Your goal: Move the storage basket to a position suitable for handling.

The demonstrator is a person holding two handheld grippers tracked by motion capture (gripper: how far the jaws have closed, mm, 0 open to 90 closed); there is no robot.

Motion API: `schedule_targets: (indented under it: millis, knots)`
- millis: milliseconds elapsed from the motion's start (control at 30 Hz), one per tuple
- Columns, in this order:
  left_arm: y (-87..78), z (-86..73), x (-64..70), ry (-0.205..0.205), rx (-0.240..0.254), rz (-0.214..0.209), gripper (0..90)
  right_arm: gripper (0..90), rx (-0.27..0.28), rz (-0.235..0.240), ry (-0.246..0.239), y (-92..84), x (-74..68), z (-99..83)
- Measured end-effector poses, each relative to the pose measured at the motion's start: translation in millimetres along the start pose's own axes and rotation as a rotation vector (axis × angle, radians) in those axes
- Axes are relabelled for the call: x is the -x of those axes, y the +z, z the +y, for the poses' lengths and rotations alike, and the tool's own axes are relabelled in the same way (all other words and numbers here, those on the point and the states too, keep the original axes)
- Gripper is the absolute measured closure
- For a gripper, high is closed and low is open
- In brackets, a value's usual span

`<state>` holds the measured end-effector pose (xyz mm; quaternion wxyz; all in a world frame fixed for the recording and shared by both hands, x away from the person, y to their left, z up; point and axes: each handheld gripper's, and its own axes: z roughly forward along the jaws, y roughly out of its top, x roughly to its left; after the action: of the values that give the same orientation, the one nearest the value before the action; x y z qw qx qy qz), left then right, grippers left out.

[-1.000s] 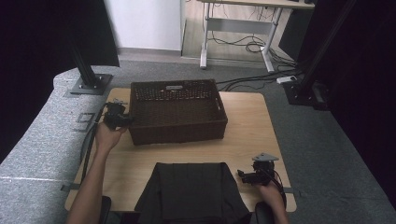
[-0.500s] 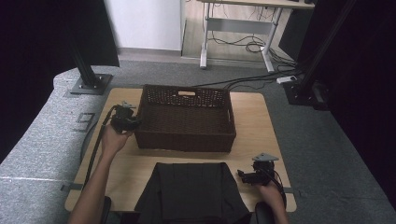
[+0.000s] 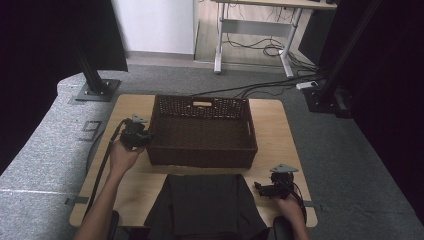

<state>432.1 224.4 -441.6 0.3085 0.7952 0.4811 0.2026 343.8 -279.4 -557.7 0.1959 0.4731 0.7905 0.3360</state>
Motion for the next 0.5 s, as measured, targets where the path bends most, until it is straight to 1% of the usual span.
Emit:
schedule_targets:
  millis: [367, 500]
  knots:
    - [-9.2, -11.3, 8.5, -0.004, 0.013, -0.016, 70.0, 0.0, 0.000, 0.000, 0.001, 0.0, 0.0, 0.0]
    - [-12.2, -14.2, 11.2, 0.000, 0.012, -0.016, 69.9, 0.0, 0.000, 0.000, 0.001, 0.0, -0.1, 0.0]
